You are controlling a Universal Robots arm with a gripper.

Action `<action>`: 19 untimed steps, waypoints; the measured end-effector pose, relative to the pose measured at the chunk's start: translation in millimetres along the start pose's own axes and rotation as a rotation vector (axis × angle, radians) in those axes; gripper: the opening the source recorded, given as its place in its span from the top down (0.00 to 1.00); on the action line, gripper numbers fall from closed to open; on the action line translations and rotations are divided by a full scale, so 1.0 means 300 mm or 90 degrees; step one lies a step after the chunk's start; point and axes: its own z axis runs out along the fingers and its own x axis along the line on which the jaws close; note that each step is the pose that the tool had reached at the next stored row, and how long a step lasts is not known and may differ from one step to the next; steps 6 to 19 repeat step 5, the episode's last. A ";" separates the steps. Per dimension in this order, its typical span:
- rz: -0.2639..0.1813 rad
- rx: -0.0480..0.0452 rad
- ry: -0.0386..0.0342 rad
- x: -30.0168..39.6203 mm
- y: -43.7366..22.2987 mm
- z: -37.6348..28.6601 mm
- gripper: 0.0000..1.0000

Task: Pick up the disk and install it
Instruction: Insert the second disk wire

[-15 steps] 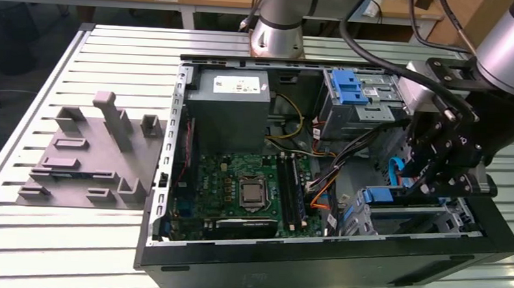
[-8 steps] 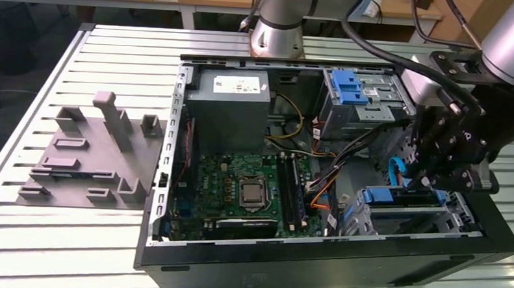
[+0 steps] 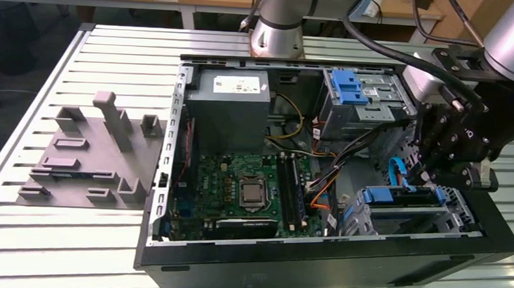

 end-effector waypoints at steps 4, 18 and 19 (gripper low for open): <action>0.000 0.0000 0.0000 0.000 0.000 0.000 0.89; 0.000 0.0000 0.0000 0.000 0.000 0.000 0.89; 0.000 0.0000 0.0000 0.000 0.000 0.000 0.89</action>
